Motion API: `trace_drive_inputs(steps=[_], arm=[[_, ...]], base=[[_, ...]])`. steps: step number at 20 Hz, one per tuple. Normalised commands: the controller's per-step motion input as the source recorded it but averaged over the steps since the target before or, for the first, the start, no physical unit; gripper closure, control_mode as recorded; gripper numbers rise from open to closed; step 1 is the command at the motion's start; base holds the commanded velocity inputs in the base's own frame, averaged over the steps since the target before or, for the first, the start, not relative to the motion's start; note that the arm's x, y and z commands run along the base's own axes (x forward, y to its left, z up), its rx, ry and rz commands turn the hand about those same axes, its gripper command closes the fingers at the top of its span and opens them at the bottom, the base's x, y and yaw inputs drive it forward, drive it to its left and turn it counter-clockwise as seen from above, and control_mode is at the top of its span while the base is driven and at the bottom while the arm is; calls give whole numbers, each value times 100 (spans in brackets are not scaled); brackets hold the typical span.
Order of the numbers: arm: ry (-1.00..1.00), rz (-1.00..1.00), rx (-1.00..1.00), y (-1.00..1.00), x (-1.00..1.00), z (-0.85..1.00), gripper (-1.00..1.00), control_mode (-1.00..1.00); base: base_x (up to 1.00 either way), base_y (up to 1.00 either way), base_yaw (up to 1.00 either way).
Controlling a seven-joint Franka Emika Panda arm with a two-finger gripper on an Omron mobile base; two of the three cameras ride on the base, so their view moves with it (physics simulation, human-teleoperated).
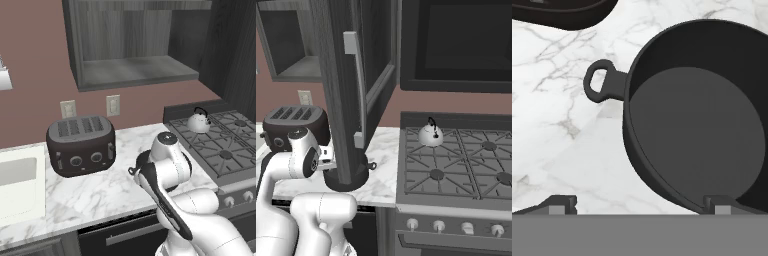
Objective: Pick the kettle from the cabinet and place it on a stove burner. Then pick the pot from the counter and place it on another stove burner. Finally, turn both burners on.
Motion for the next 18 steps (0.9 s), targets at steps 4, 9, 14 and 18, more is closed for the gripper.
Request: trace_drive_inputs(steps=[4,9,14,18], arm=[[3,0,0,0,14,-30,-100,-100],[3,0,0,0,5,-34,-100,-100],[1,0,0,0,7,-32,-100,-100],[0,0,0,0,9,-32,-100,-100]], base=[[0,0,0],[0,0,0],[0,0,0],[0,0,0]])
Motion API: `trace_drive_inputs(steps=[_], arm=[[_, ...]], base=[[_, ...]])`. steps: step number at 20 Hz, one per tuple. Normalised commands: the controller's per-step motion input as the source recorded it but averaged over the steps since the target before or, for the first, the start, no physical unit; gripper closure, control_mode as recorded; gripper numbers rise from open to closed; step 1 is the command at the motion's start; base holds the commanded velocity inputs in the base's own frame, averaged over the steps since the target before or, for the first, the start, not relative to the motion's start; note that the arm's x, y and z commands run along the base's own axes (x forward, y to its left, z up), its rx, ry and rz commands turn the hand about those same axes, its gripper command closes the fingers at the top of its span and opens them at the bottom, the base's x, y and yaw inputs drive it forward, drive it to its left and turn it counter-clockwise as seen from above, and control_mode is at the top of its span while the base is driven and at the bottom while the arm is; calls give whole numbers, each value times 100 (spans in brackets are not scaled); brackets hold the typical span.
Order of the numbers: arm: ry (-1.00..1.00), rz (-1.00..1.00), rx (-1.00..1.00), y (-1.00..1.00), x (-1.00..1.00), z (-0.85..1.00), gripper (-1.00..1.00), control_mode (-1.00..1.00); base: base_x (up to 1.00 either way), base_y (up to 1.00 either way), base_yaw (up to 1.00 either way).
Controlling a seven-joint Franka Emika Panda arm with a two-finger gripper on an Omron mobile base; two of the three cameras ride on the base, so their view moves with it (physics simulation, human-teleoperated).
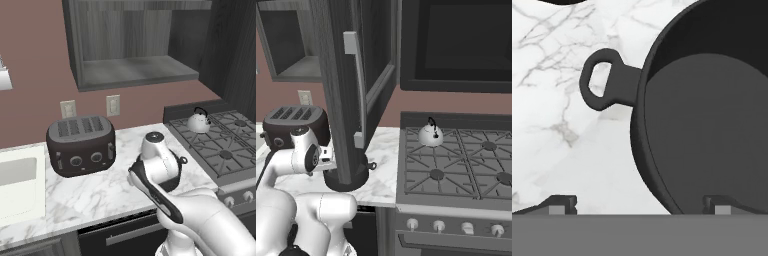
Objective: Pick the kettle from the cabinet and place it on a stove burner. Then pick the pot from the counter and place it on another stove burner. Finally, turn both burners on.
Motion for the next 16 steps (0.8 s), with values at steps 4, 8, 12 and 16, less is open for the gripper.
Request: trace_drive_inputs(steps=[4,8,12,16], arm=[[0,0,0,-7,9,-29,-100,-100],[-3,1,0,-7,18,-21,-100,-100],[-4,2,0,-4,16,-21,-100,-100],[-3,3,0,-3,8,-25,-100,-100]], base=[[0,0,0],[0,0,0],[0,0,0],[0,0,0]])
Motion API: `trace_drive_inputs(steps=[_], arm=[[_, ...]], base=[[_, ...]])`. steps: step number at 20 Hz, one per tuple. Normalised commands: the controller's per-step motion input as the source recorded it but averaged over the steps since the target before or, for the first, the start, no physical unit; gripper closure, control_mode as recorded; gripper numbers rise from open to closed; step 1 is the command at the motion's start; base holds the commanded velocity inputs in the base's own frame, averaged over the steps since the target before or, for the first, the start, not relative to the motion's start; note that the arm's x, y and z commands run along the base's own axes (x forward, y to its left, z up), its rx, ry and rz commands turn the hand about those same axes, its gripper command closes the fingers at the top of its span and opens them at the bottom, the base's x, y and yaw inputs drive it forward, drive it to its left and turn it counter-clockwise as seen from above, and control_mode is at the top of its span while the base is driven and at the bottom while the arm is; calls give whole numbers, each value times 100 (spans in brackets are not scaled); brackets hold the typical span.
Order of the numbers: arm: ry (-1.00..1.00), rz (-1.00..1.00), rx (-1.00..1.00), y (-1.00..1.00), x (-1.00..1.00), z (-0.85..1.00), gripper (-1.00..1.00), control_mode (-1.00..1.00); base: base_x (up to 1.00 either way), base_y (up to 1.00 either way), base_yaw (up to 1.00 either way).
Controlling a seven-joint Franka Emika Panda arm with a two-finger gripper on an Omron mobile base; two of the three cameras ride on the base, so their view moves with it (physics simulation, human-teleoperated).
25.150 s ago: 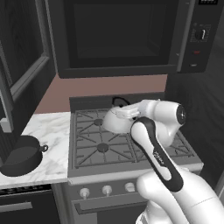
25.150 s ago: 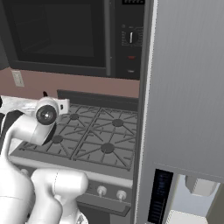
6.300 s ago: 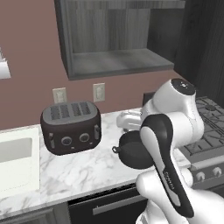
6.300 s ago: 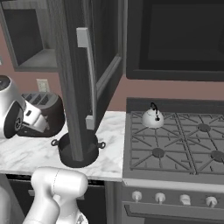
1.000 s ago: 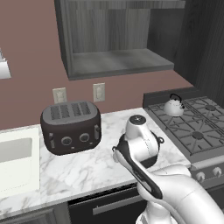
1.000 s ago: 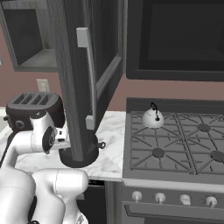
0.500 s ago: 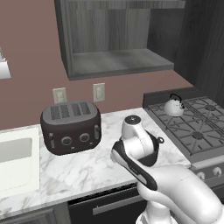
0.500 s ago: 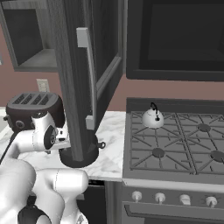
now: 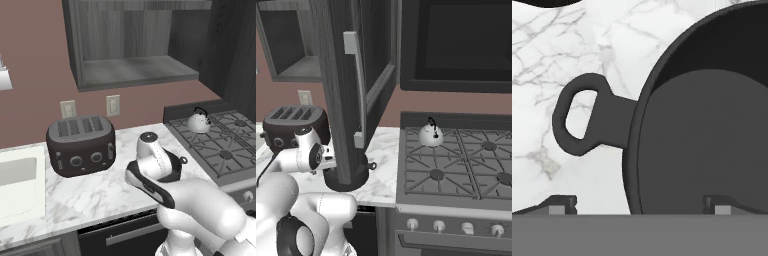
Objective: Pick the kettle from the cabinet and place it on a stove burner. Then pick the pot from the counter and place it on another stove burner. Finally, turn both burners on.
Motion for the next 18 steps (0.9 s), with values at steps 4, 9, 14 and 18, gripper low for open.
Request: trace_drive_inputs(steps=[4,9,14,18], arm=[[-1,2,0,-10,0,-37,-100,-100],[0,0,0,-4,0,-52,100,-100],[0,0,0,-5,0,-24,100,-100],[0,0,0,0,0,-13,100,-100]], base=[[0,0,0],[0,0,0],[0,0,0],[0,0,0]])
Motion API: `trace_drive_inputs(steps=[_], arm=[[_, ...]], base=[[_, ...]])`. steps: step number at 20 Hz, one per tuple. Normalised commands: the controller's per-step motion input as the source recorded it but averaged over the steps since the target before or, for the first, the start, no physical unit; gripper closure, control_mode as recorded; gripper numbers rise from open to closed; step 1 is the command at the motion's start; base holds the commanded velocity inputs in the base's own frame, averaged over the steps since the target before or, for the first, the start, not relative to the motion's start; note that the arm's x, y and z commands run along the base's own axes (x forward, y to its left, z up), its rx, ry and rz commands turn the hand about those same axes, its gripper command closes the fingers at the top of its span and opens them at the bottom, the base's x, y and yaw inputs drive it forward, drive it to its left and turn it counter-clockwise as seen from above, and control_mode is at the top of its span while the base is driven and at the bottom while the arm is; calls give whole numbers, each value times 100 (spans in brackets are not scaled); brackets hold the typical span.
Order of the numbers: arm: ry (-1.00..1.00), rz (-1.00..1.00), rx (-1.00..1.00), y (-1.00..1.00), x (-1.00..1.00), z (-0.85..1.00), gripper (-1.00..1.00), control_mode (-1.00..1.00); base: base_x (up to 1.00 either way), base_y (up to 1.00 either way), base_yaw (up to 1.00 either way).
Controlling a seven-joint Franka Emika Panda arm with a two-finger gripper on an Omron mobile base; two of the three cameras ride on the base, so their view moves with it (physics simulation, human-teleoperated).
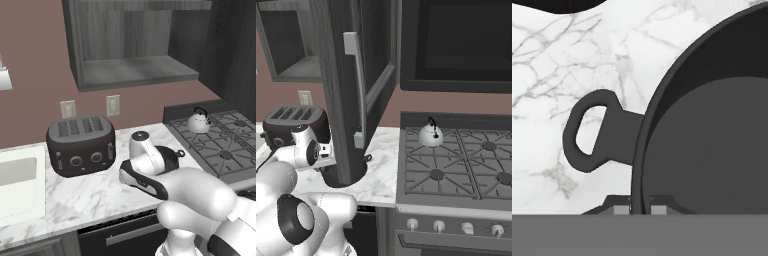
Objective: Pick the kettle from the cabinet and place it on a stove burner. Then pick the pot from the counter and place it on another stove burner. Finally, turn both burners on.
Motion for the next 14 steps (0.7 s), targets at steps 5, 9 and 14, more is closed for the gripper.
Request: trace_drive_inputs(steps=[5,9,14], arm=[[-3,0,0,0,0,-4,100,-100],[-9,0,0,0,-4,0,100,-100],[-8,0,0,0,-6,5,100,-100]], base=[[0,0,0],[0,0,0],[0,0,0]])
